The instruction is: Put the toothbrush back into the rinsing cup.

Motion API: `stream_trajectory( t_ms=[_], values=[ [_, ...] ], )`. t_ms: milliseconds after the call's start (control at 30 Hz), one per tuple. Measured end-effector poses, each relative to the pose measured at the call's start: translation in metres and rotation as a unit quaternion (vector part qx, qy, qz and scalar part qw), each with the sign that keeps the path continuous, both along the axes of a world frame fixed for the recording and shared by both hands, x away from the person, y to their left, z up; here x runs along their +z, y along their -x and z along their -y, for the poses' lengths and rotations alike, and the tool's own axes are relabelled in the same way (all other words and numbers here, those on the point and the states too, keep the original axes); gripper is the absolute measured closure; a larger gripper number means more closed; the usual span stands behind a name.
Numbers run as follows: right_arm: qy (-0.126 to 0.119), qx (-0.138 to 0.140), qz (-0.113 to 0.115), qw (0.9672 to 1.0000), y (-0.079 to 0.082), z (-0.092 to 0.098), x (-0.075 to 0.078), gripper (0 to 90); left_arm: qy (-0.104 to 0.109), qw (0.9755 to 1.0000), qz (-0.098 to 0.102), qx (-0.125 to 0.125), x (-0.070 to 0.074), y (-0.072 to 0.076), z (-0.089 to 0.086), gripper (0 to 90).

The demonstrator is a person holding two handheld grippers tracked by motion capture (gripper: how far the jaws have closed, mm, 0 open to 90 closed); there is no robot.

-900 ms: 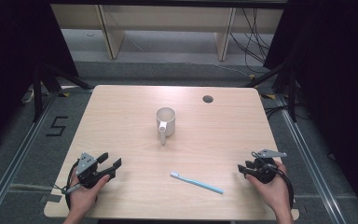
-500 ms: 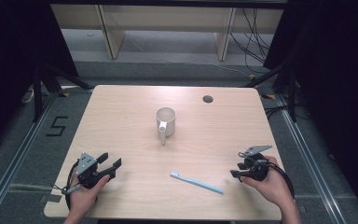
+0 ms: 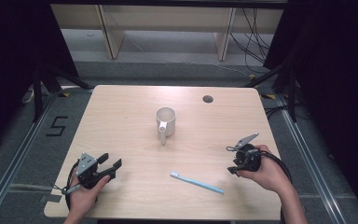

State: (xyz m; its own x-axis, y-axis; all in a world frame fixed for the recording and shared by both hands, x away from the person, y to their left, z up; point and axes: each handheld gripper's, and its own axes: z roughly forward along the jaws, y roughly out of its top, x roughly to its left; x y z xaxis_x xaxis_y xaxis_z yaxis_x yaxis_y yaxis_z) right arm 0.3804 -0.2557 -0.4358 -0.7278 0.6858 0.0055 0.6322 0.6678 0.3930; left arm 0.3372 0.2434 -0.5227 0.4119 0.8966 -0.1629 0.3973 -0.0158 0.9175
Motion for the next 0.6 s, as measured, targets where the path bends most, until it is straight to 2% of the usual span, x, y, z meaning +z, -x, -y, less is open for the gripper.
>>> stream_trajectory(
  t_ms=[67, 133, 200, 367, 467, 600],
  values=[
    [0.006, 0.031, -0.003, 0.9995, -0.004, -0.004, 0.001, 58.8, 0.001, 1.0, -0.001, 0.0, 0.0, 0.0, 0.0, 34.8],
    [0.014, 0.039, -0.016, 0.999, -0.006, -0.009, 0.002, 59.6, -0.001, 1.0, -0.001, -0.001, 0.0, 0.0, 0.001, 34.8],
    [0.022, 0.053, -0.02, 0.9981, -0.008, -0.013, 0.002, 60.0, -0.001, 1.0, 0.001, -0.001, 0.0, 0.0, 0.001, 34.8],
    [0.033, 0.066, -0.032, 0.9968, -0.011, -0.025, 0.004, 61.1, -0.001, 1.0, 0.0, -0.001, 0.0, 0.0, 0.0, 34.8],
    [0.045, 0.086, -0.035, 0.9947, -0.014, -0.035, 0.005, 61.9, -0.002, 1.0, -0.001, -0.002, 0.0, 0.0, 0.001, 34.9],
    [0.05, 0.104, -0.044, 0.9923, -0.016, -0.044, 0.006, 63.6, -0.001, 1.0, -0.002, -0.003, 0.0, -0.001, 0.001, 34.9]
  ],
)
